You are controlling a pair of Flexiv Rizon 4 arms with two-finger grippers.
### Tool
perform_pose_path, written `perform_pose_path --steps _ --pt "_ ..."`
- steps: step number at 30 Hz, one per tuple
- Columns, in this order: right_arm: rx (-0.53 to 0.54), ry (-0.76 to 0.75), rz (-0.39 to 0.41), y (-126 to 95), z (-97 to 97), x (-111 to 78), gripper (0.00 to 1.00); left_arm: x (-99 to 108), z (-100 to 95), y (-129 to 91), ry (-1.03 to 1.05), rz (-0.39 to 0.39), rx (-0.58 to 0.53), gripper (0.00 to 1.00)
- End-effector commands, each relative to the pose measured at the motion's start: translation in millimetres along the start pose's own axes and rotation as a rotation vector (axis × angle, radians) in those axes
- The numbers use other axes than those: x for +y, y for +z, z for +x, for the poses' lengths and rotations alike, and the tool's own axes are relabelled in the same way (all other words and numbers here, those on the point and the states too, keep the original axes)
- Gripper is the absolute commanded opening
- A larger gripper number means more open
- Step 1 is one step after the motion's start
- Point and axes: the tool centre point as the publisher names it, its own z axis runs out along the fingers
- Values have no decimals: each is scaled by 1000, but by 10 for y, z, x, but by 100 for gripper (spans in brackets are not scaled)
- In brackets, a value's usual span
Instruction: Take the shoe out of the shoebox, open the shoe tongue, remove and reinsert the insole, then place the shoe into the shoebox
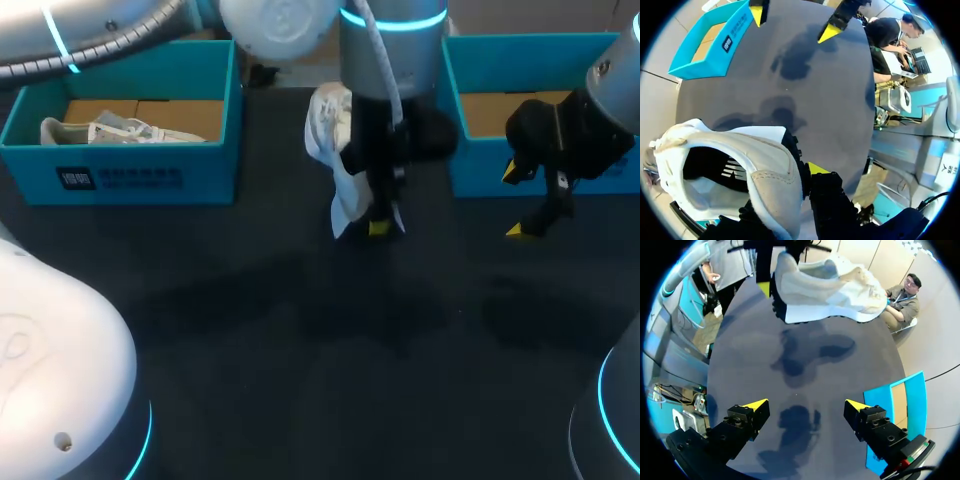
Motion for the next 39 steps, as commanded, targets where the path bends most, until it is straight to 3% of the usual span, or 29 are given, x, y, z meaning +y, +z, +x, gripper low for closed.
perform_pose_path --steps 1,24,39 --pt "-2 0 1 10 5 -5 100 -26 -21 -110 -10 5 -41 0" --pt "-2 0 1 10 5 -5 100 -26 -21 -110 -10 5 -41 0" --pt "-2 0 1 10 5 -5 100 685 -432 -534 66 22 17 0"
